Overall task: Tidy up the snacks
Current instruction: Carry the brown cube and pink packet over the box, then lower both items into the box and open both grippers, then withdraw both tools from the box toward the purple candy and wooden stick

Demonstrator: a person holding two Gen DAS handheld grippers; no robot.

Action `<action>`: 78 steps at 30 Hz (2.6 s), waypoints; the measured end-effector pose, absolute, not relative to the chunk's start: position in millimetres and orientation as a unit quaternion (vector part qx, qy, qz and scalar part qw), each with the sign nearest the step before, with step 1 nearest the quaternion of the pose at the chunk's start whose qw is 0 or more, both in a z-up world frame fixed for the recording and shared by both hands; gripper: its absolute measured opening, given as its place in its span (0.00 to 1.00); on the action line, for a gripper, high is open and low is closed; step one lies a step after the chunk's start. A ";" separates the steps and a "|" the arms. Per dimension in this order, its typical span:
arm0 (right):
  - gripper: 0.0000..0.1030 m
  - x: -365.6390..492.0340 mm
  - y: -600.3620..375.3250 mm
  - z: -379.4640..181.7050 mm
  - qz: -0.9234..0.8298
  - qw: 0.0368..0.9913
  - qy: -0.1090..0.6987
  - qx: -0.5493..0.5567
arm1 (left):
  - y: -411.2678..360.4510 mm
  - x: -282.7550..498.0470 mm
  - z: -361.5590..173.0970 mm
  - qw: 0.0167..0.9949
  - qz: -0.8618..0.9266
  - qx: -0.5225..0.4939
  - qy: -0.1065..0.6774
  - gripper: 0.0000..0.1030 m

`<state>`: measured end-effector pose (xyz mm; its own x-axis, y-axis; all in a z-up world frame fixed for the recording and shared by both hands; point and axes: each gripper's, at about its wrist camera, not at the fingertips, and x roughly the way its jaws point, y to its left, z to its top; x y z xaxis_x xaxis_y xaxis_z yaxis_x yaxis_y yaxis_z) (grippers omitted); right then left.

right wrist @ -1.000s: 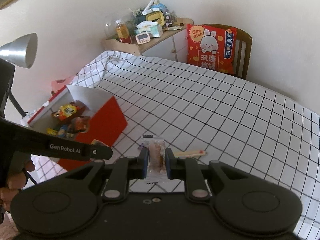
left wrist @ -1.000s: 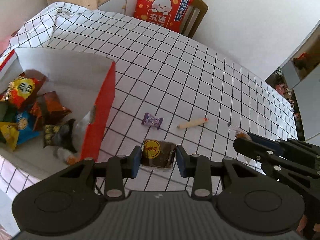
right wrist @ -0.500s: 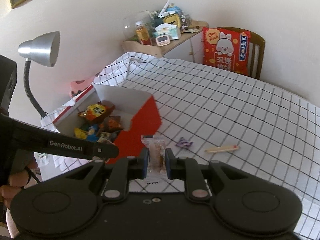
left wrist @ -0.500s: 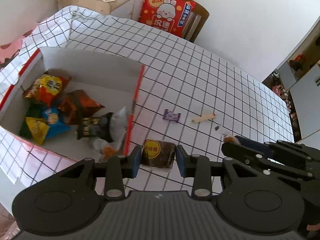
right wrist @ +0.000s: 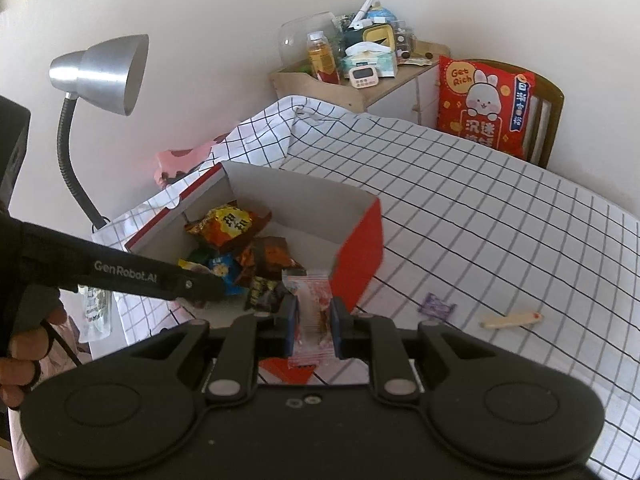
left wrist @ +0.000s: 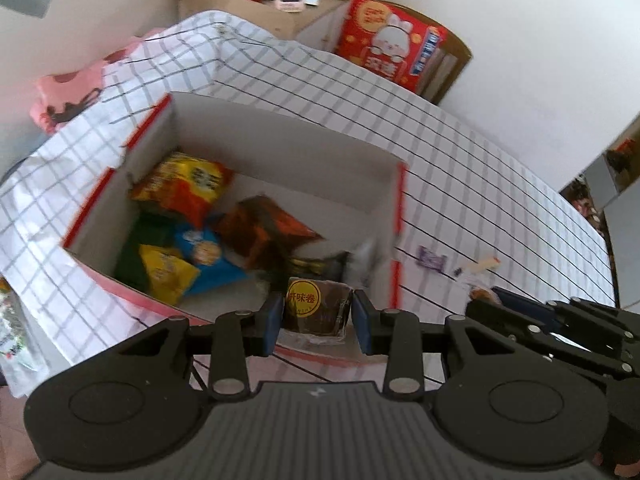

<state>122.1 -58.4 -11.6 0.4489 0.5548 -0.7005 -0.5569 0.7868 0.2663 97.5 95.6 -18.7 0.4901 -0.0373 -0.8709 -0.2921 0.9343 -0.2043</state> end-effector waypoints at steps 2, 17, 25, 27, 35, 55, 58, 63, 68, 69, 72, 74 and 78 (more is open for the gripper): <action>0.15 124.7 -46.6 -14.1 0.325 0.851 0.412 -0.005 | 108.5 99.3 -20.4 0.847 0.084 -0.164 0.499 0.35; 0.15 156.7 38.9 -42.8 0.302 0.851 0.426 -0.052 | 191.3 129.2 -51.4 0.839 0.144 -0.140 0.505 0.35; 0.15 171.3 69.0 -62.9 0.293 0.844 0.442 -0.082 | 200.9 154.7 -79.8 0.828 0.147 -0.118 0.527 0.35; 0.15 174.7 72.7 -68.5 0.290 0.842 0.446 -0.086 | 201.9 157.4 -86.8 0.826 0.148 -0.112 0.532 0.35; 0.15 181.0 79.3 -85.3 0.286 0.833 0.463 -0.098 | 201.6 161.7 -107.3 0.814 0.142 -0.115 0.551 0.35; 0.29 179.4 77.2 -86.1 0.286 0.832 0.465 -0.094 | 200.2 154.7 -110.2 0.823 0.139 -0.123 0.537 0.56; 0.33 176.0 73.3 -81.4 0.290 0.833 0.462 -0.085 | 200.8 148.3 -104.6 0.827 0.136 -0.128 0.530 0.57; 0.43 169.9 65.0 -70.1 0.299 0.835 0.458 -0.064 | 197.1 136.6 -91.8 0.836 0.131 -0.132 0.516 0.57; 0.52 161.9 52.9 -57.8 0.309 0.837 0.449 -0.046 | 188.7 123.7 -74.2 0.851 0.124 -0.131 0.493 0.64; 0.53 160.4 51.2 -55.3 0.312 0.838 0.446 -0.044 | 186.0 121.6 -70.9 0.854 0.123 -0.130 0.488 0.64; 0.57 153.8 43.0 -46.1 0.321 0.840 0.436 -0.035 | 178.2 113.4 -60.8 0.863 0.119 -0.125 0.475 0.65; 0.61 148.6 37.3 -39.5 0.328 0.841 0.428 -0.030 | 172.5 108.6 -54.6 0.869 0.116 -0.118 0.466 0.65; 0.66 137.6 25.5 -27.5 0.341 0.844 0.413 -0.026 | 157.1 98.1 -43.0 0.881 0.109 -0.098 0.450 0.68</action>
<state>137.6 25.5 -27.5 0.4254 0.5545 -0.7152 -0.5972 0.7658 0.2386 98.1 157.1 -43.0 0.5718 0.1033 -0.8138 -0.2795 0.9572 -0.0748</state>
